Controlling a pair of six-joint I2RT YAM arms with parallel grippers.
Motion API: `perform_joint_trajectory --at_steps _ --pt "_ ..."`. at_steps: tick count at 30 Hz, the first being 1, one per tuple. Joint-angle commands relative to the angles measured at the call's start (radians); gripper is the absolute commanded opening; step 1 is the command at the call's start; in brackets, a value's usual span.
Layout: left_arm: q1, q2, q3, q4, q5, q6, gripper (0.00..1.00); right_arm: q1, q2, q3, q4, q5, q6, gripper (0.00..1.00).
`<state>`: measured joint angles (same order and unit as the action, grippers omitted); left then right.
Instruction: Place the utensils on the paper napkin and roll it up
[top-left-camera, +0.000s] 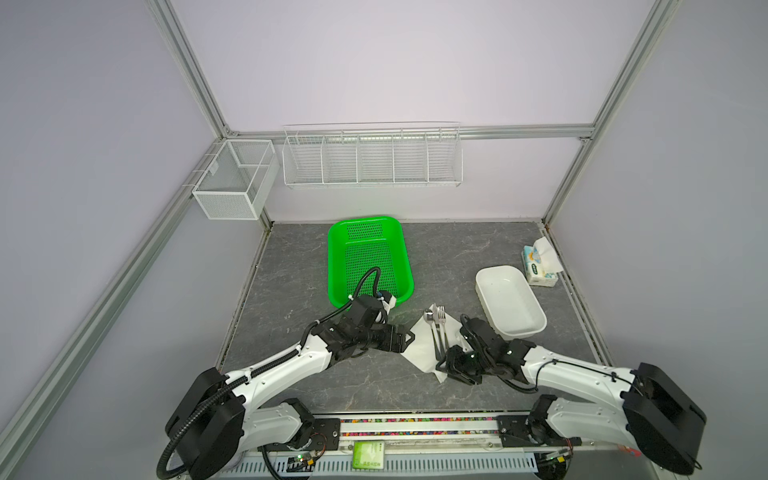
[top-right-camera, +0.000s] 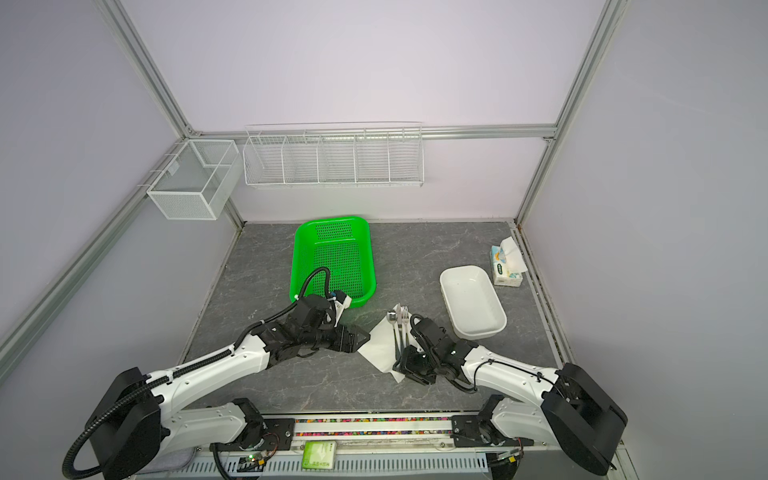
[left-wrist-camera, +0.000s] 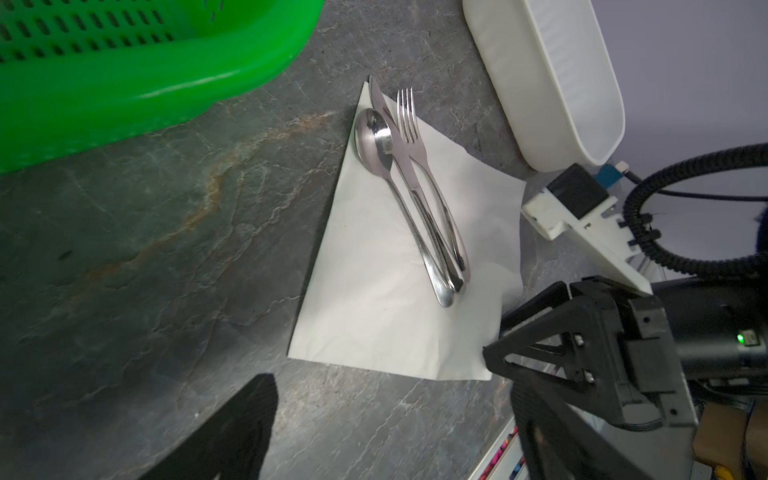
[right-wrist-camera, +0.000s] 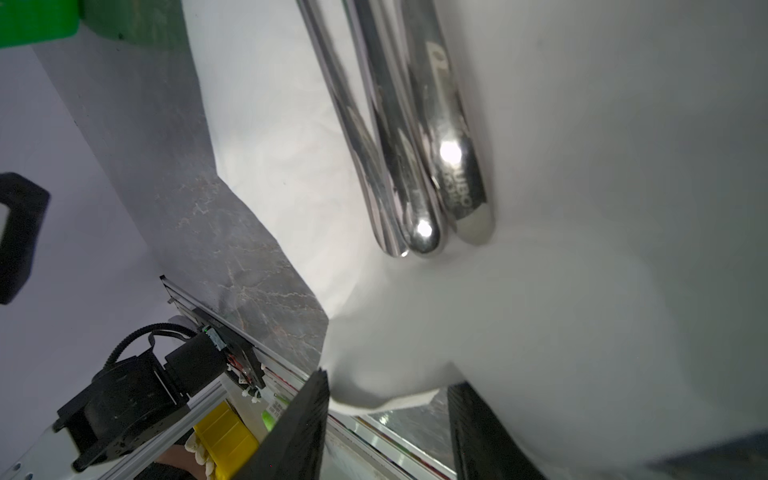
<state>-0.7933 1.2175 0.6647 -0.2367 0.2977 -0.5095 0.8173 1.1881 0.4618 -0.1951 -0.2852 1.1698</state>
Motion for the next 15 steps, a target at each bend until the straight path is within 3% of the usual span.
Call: perform_joint_trajectory --at_steps 1,5,12,15 --pt "-0.005 0.015 0.035 0.001 0.052 0.029 0.89 -0.007 0.018 0.018 0.044 0.039 0.007 0.52" --pt "-0.01 0.034 0.032 -0.002 0.108 0.039 0.87 -0.017 0.024 0.04 0.026 0.065 -0.001 0.53" --pt "-0.035 0.065 0.012 -0.016 0.187 0.057 0.7 -0.039 0.016 0.053 0.002 0.063 -0.002 0.53" --pt "-0.077 0.084 0.017 -0.03 0.15 0.087 0.67 -0.047 0.013 0.052 -0.001 0.068 0.002 0.53"
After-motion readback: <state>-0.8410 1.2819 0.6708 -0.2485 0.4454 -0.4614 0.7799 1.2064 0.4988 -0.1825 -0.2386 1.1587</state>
